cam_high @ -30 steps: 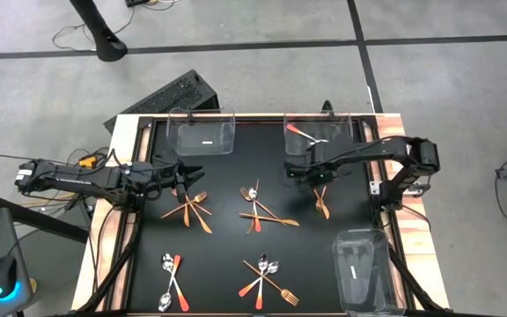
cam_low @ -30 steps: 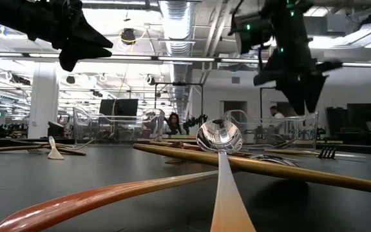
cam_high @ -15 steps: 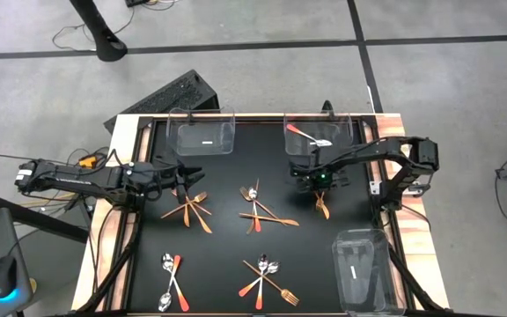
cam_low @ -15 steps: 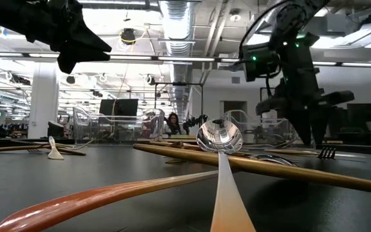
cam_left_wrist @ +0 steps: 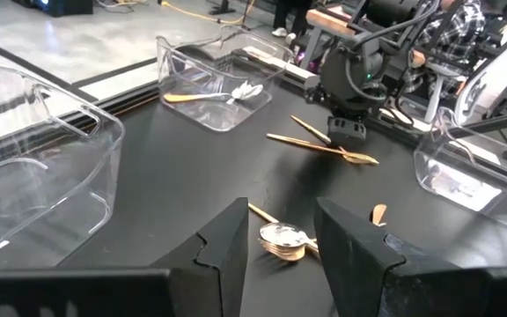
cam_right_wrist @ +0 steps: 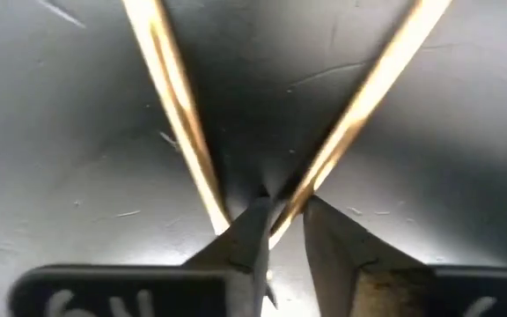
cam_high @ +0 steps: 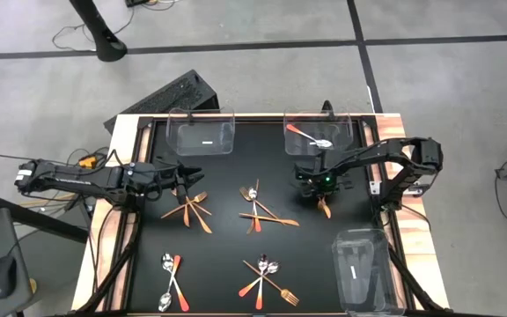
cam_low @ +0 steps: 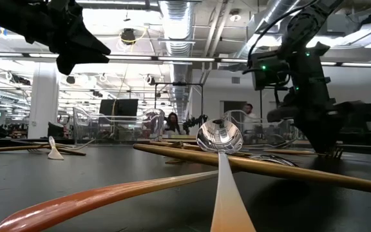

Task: Sort silverware by color (type)
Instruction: Put the gold fork into the top left transparent bin

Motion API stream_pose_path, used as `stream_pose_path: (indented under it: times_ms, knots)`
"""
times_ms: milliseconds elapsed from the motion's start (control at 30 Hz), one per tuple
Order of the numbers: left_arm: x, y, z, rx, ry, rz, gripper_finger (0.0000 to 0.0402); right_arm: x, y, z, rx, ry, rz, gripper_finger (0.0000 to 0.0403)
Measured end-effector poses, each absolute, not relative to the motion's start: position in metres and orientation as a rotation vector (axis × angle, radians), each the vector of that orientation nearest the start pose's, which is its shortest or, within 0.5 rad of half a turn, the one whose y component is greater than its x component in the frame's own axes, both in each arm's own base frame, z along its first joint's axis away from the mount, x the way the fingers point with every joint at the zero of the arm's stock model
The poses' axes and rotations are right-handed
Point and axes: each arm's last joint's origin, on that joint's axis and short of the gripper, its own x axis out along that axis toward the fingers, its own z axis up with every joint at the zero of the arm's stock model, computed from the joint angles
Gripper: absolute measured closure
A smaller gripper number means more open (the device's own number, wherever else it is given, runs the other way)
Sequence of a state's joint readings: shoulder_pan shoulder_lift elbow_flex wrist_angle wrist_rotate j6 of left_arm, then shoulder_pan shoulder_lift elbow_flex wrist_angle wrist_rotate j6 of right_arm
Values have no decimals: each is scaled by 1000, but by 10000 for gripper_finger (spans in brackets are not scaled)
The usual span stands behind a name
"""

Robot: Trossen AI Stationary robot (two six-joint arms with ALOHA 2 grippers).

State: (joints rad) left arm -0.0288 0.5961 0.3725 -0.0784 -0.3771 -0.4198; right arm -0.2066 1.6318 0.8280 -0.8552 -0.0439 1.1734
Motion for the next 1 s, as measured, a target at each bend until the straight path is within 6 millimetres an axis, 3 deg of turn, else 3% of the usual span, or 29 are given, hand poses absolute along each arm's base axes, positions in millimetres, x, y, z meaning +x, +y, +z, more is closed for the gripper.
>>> stream_pose_path:
  times_ms: [200,333,433,633,833,1000]
  knots:
    - [144,7,228,-351,219,405,284,238,-44,138,1027,1412,-1010,391]
    - [144,7,228,-352,218,406,284,251,-37,150,945,1397,-887,385]
    - [144,7,228,-356,216,406,284,266,-29,171,808,1315,-779,389]
    - [144,7,228,-356,217,408,284,282,-15,204,449,1153,-802,392]
    - [144,7,228,-348,218,408,284,283,-14,207,337,1105,-842,392]
    - [144,7,228,-362,215,409,284,309,-21,221,275,927,-676,393]
